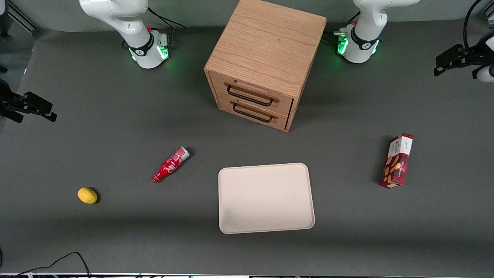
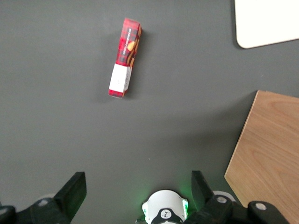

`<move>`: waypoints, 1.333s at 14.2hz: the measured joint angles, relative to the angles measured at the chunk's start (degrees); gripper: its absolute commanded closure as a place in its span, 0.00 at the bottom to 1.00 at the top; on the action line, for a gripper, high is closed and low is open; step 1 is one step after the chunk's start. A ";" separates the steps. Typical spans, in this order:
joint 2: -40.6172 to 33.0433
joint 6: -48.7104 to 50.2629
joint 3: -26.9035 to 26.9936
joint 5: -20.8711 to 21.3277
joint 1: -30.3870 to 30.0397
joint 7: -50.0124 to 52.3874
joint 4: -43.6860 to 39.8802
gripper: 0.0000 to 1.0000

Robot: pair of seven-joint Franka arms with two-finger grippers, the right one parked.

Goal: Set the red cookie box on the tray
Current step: 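Move the left gripper down toward the red shortbread box, then close the left gripper on the red shortbread box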

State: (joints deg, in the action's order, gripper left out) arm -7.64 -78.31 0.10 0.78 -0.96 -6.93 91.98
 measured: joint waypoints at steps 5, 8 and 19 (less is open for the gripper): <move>6.35 0.49 5.28 0.20 -0.31 -10.11 -7.42 0.00; 11.89 -2.27 8.29 0.12 -0.77 -20.34 -7.67 0.00; 27.48 -40.29 7.27 -5.09 -0.69 -30.70 14.30 0.00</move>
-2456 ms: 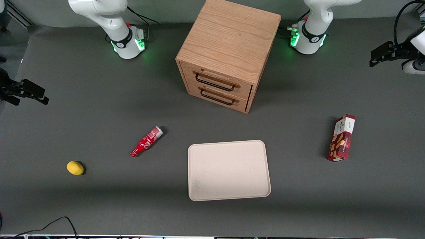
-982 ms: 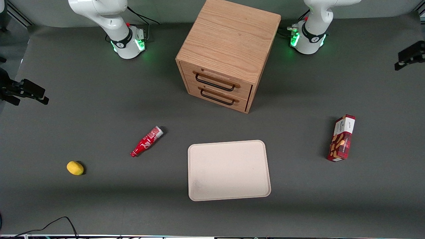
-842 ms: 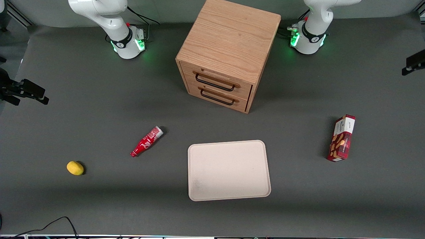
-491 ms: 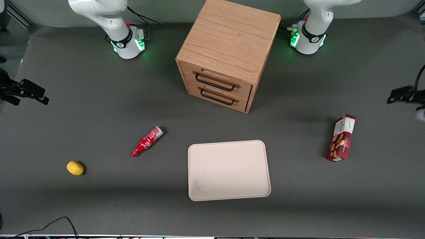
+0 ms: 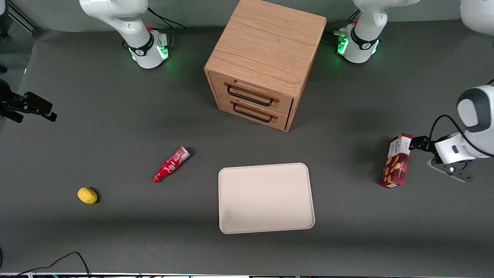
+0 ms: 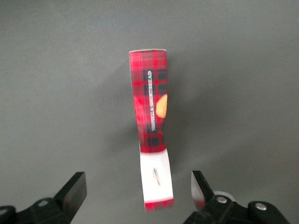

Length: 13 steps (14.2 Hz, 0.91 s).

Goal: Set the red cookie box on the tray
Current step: 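Close the left gripper on the red shortbread box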

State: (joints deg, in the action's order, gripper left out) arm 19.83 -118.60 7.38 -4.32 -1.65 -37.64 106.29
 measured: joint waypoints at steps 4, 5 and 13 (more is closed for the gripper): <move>1.89 -10.92 -1.64 -0.11 0.07 0.00 5.98 0.00; 2.33 -13.34 -1.93 -0.13 0.09 0.00 7.26 0.00; 6.38 -20.64 -2.47 -1.11 0.07 2.40 9.79 1.00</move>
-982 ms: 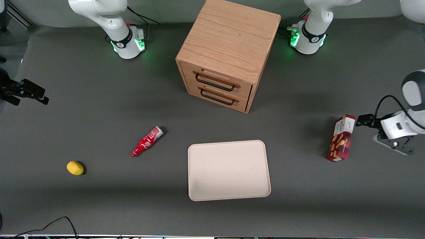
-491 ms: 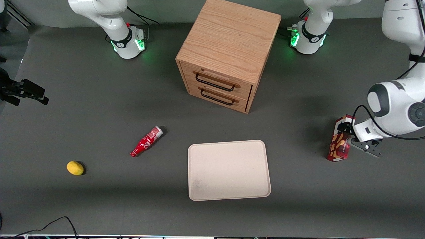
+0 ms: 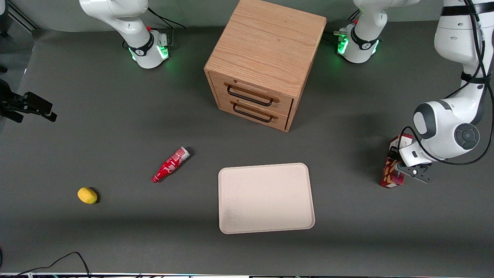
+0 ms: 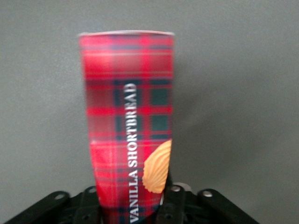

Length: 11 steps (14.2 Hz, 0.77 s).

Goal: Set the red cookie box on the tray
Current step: 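Close the left gripper on the red shortbread box, then lift the box and carry it over the white tray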

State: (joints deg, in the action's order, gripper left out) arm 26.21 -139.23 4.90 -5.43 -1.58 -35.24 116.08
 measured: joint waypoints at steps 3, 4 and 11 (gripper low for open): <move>-0.04 0.04 0.00 -0.09 0.00 1.03 -0.07 1.00; -0.05 0.10 0.01 -0.13 0.00 1.10 -0.18 1.00; -6.05 23.25 0.15 -0.43 -0.05 5.26 -12.94 1.00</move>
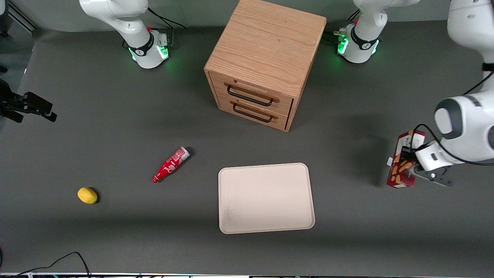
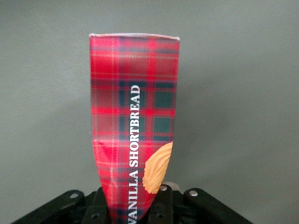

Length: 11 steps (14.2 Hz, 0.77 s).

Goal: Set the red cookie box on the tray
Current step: 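Lift the box and carry it over the white tray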

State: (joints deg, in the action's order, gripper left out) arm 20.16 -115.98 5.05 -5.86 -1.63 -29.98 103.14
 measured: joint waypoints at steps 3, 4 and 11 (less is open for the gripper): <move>-3.06 16.20 -0.92 1.11 0.00 6.44 -10.37 1.00; -3.56 21.22 -2.23 1.72 0.00 10.00 -14.39 1.00; -2.87 31.51 -18.15 2.56 0.50 41.49 -26.70 1.00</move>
State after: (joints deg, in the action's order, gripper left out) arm 17.28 -84.47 -13.10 -3.30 -1.13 11.52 76.43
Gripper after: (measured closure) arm 0.744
